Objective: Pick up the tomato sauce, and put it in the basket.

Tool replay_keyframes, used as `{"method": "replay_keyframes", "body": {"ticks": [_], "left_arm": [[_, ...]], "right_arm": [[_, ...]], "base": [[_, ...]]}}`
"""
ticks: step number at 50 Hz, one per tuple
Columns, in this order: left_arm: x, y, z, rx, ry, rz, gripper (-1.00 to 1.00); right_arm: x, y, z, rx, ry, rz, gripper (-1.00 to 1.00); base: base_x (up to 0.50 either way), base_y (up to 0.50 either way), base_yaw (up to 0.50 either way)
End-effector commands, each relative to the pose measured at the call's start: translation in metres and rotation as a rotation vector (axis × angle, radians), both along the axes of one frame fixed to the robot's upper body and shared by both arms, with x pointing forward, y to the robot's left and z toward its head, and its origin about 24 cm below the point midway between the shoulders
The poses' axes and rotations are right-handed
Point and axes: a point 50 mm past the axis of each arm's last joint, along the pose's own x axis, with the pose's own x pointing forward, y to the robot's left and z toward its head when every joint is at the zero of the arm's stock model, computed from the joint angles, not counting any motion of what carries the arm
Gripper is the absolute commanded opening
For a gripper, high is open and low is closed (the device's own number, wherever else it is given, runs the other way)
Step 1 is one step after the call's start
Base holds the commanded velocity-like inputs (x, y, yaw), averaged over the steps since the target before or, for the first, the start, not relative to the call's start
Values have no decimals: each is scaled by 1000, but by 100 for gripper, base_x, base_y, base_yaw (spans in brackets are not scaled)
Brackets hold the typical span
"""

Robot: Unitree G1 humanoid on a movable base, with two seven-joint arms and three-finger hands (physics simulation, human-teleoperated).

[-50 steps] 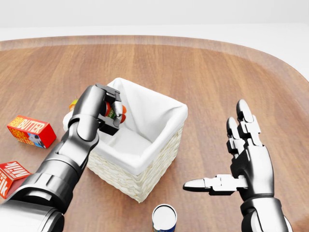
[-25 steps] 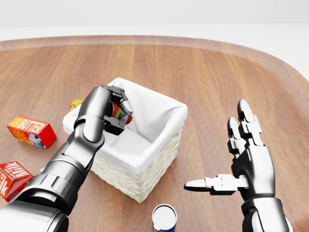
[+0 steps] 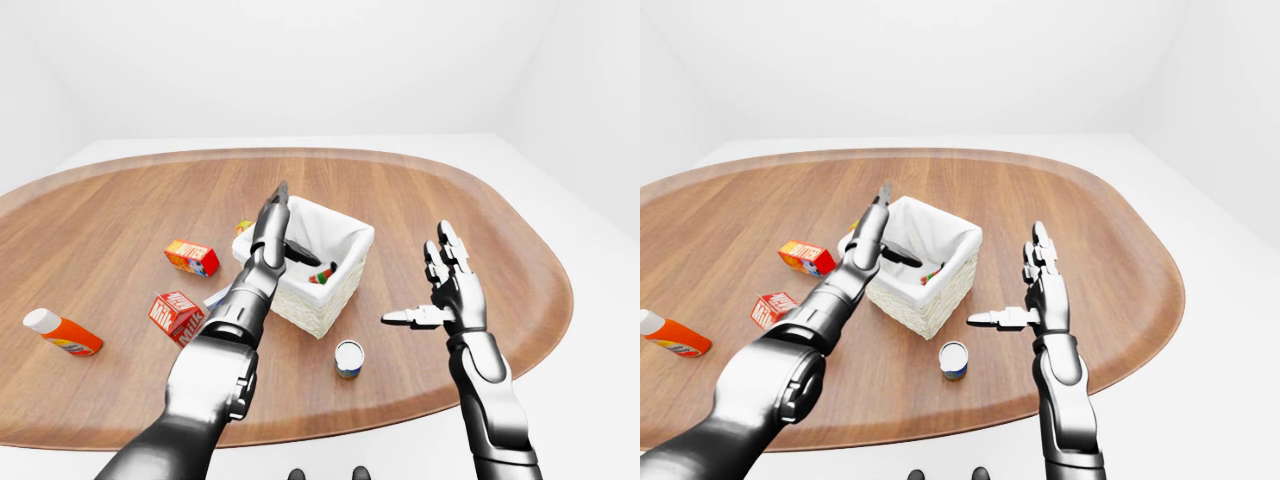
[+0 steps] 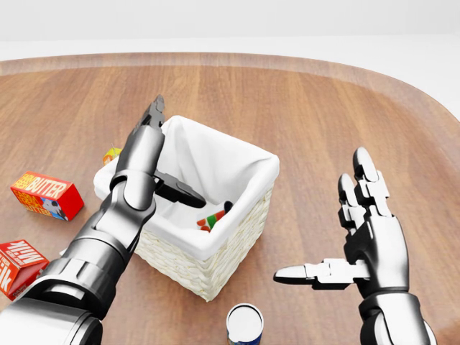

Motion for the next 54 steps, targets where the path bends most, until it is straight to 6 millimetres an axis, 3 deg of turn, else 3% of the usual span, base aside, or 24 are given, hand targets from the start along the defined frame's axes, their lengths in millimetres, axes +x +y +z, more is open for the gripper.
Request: {"method": "replay_keyframes", "body": {"ticks": [1, 9, 33, 46, 54], "left_arm": [[0, 0, 0, -3, -2, 3, 100], [1, 1, 5, -34, -17, 7, 100], [4, 0, 51, -145, -191, -54, 100], [-24, -3, 97, -212, -369, -156, 100], [-60, -11, 132, -221, -536, -263, 100]], "right_arm": [[0, 0, 0, 0, -1, 1, 100], [-1, 0, 1, 0, -4, 1, 100], [0, 1, -3, -10, 14, -8, 100], [0, 1, -2, -10, 11, -8, 100], [0, 1, -1, -10, 6, -9, 100]], "base": [[0, 0, 0], [0, 0, 0], [0, 0, 0], [0, 0, 0], [0, 0, 0]]}}
